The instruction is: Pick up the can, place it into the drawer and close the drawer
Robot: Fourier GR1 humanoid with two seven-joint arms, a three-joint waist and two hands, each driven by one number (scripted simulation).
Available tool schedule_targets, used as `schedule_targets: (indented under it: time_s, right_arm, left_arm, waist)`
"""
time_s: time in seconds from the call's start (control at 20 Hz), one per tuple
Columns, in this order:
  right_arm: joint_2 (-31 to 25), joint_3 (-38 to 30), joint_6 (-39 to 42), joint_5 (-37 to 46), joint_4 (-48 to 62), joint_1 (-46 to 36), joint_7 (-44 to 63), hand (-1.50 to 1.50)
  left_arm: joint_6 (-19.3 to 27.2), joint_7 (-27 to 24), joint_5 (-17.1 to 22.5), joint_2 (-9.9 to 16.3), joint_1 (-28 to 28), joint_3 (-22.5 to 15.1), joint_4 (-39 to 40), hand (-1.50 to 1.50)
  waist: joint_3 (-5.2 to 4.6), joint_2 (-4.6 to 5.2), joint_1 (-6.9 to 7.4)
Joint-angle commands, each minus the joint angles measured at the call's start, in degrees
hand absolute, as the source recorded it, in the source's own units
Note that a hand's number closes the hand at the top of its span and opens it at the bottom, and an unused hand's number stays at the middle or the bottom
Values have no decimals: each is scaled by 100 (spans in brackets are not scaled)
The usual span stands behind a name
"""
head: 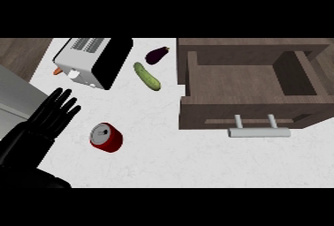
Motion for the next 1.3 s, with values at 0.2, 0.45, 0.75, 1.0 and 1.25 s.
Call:
schedule_targets:
  time_s: [0.2, 0.45, 0.75, 1.0, 1.25]
  right_arm:
    - [-168, -623, 570, -493, 291, 79, -69, -150]
    - [251, -411, 482, -71, -123, 103, 103, -150]
    - [112, -557, 444, -328, -118, -206, 596, -150]
    - [541, -776, 1083, -166, 162, 269, -236, -150]
    - [91, -1127, 925, -842, -113, 71, 443, -150]
  left_arm:
    - [-390, -1357, -1006, -312, 94, -219, 1280, -150]
    - [-172, -1824, -1574, -494, 184, -356, 1746, -150]
    - [-440, -2300, -1406, -139, -69, 157, 2491, -150]
    - [-357, -3344, -1943, -209, -253, 178, 3681, -150]
    - [-664, -3858, -1878, 87, -448, 453, 4544, -150]
  waist:
    - [0, 1, -8]
    - [-1, 2, 4]
    - [-1, 1, 18]
    - [0, 2, -21]
    - [-4, 5, -22]
